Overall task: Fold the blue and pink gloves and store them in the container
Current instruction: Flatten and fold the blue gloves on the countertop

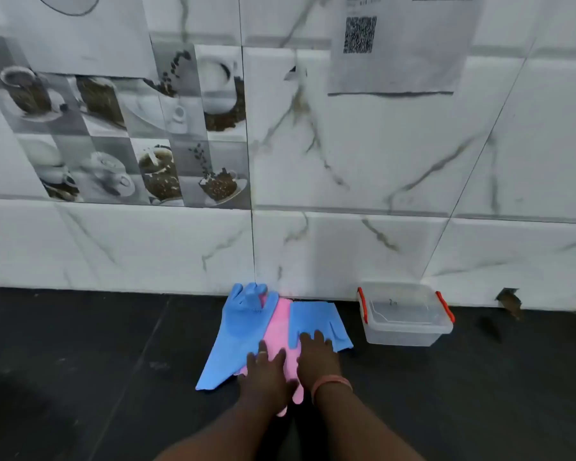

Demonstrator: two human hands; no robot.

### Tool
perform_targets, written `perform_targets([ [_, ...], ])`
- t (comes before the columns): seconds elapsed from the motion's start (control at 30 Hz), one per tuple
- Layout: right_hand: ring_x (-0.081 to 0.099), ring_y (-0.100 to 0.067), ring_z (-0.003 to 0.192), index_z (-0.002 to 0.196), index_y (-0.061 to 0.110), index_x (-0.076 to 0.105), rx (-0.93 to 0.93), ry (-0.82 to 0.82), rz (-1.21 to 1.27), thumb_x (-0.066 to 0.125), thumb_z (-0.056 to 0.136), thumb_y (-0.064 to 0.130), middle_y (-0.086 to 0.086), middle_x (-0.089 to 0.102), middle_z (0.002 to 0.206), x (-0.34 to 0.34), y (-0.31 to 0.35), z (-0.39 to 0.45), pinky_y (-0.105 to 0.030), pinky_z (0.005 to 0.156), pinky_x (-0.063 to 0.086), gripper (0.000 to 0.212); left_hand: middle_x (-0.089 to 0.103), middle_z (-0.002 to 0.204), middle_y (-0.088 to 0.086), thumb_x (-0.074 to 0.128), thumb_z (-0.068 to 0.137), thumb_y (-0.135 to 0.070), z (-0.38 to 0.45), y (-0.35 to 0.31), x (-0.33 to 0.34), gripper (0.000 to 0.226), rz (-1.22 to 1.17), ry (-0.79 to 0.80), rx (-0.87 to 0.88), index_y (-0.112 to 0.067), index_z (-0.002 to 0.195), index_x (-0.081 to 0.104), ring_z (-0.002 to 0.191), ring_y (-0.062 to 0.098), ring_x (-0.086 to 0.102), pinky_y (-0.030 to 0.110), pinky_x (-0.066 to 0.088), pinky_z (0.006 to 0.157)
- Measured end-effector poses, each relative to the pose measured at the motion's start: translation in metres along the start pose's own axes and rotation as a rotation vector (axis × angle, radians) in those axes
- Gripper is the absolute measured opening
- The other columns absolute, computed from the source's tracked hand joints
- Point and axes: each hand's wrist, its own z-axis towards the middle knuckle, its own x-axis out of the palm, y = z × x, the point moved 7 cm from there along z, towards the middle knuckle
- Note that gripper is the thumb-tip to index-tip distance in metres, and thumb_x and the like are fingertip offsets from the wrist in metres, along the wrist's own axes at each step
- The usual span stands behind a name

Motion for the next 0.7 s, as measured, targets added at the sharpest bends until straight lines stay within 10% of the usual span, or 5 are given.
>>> perform_targets([
  [0.1, 0.023, -0.037, 0.148, 0.153, 0.029, 0.028, 0.042, 0.062, 0.035, 0.056, 0.095, 0.016, -0.012, 0.021, 0.163, 0.02, -0.015, 0.003, -0.046, 0.117, 0.034, 0.066, -0.014, 0.171, 0.013, 0.052, 0.094, -0.061, 0.004, 0.011, 0.018, 0.086, 0.03, 0.026, -0.006, -0.039, 0.163, 0.006, 0.157, 0.044, -0.005, 0.058, 0.012, 0.125],
  [0.4, 0.069, -0.018, 0.095, 0.109, 0.023, 0.063, 0.1, -0.324, 0.165, 0.054, 0.095, 0.024, 0.001, 0.073, 0.103, -0.007, -0.039, 0.012, -0.029, 0.08, 0.052, 0.017, -0.012, 0.172, 0.014, 0.047, 0.104, -0.033, 0.052, 0.039, 0.0, 0.072, 0.173, 0.018, 0.035, -0.037, 0.163, 0.007, 0.157, 0.043, 0.0, 0.048, 0.016, 0.126],
  [0.7, 0.057, -0.02, 0.088, 0.094, 0.003, 0.06, 0.161, -0.597, 1.268, 0.044, 0.098, 0.01, 0.001, 0.06, 0.089, -0.107, -0.048, -0.029, -0.036, 0.083, 0.046, 0.018, 0.006, 0.171, 0.018, 0.051, 0.096, -0.018, 0.01, 0.016, -0.041, 0.062, -0.224, -0.064, -0.192, -0.029, 0.156, 0.04, 0.158, 0.041, -0.001, 0.05, 0.009, 0.128],
])
